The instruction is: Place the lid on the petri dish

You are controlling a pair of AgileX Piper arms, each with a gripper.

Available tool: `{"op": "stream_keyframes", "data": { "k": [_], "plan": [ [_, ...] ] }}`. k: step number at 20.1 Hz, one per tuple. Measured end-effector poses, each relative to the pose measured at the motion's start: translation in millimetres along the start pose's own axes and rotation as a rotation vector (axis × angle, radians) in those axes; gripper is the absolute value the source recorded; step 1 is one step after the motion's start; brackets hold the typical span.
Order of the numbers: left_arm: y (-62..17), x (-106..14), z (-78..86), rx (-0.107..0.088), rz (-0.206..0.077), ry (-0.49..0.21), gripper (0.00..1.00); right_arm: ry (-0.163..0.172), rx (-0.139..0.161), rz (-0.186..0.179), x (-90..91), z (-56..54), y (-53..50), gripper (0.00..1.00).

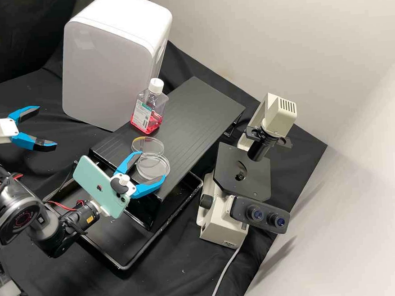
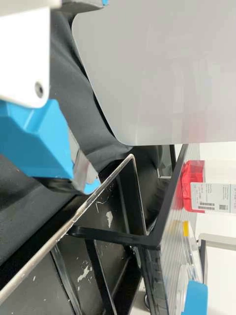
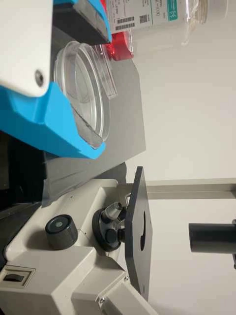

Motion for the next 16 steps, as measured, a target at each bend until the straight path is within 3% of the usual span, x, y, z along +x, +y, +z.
{"op": "stream_keyframes", "data": {
  "k": [16],
  "plan": [
    [1.6,1.4,-1.4,-0.019,0.012,0.033,1.00,0.034,-0.003,-0.020,-1.7,-8.3,-1.6,1.00]
  ]
}}
